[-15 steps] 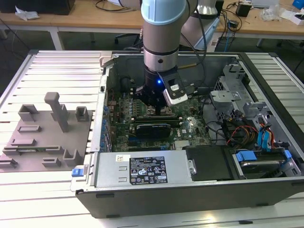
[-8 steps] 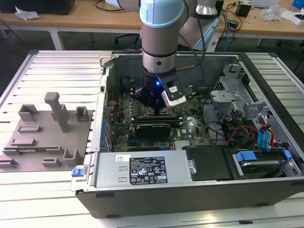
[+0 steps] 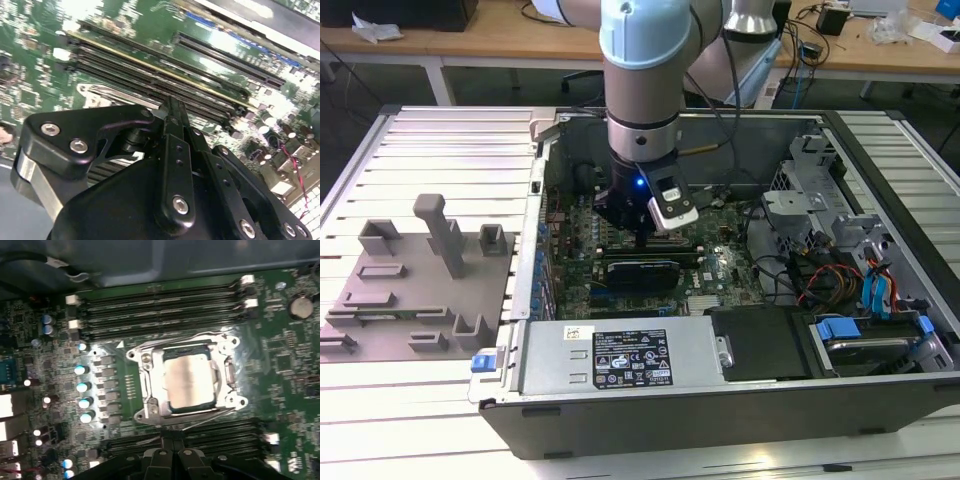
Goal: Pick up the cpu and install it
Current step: 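Install the second cpu locking lever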
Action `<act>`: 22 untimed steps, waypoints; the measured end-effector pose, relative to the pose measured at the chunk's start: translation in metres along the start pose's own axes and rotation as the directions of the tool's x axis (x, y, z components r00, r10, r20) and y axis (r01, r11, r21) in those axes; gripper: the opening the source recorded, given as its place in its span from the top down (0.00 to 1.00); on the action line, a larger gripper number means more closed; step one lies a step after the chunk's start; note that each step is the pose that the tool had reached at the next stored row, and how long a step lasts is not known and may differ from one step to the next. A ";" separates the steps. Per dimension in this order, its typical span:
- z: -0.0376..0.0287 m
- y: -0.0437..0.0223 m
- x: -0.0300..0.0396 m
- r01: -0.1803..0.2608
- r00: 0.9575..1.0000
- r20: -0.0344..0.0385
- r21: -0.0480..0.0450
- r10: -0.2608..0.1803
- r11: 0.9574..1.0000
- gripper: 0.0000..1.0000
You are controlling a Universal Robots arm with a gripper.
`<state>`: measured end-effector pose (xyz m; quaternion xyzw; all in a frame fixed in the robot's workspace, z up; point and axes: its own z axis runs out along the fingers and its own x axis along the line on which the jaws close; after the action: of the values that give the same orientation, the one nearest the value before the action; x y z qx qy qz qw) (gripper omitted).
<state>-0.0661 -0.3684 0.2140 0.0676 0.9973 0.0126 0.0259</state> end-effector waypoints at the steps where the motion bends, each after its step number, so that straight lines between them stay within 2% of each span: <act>1: 0.0009 -0.0004 0.0032 0.000 1.000 0.000 0.000 0.000 1.000 0.89; 4: 0.0026 -0.0016 0.0113 0.000 1.000 0.000 -0.005 0.000 1.000 0.89; 5: 0.0037 -0.0021 0.0148 -0.001 1.000 -0.001 -0.026 0.001 1.000 0.89; 6: 0.0055 -0.0037 0.0159 -0.004 1.000 -0.004 -0.067 0.003 0.998 0.89; 7: 0.0087 -0.0063 0.0159 -0.005 1.000 -0.007 -0.084 0.004 0.996 0.89; 8: 0.0092 -0.0068 0.0158 -0.005 1.000 -0.007 -0.090 0.004 0.996 0.89; 9: 0.0001 -0.0063 0.0133 -0.005 1.000 -0.008 -0.090 0.004 0.996 0.89; 10: -0.0007 -0.0059 0.0113 -0.005 1.000 -0.008 -0.090 0.005 0.996 0.89; 14: -0.0005 -0.0072 0.0015 -0.006 1.000 -0.014 -0.089 0.005 0.996 0.89; 20: -0.0006 -0.0126 0.0005 -0.006 1.000 -0.015 -0.090 0.005 0.996 0.89; 22: 0.0009 -0.0136 0.0014 -0.006 1.000 -0.016 -0.095 0.005 0.995 0.89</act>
<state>-0.0692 -0.3816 0.2126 0.0690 0.9955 0.0609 0.0214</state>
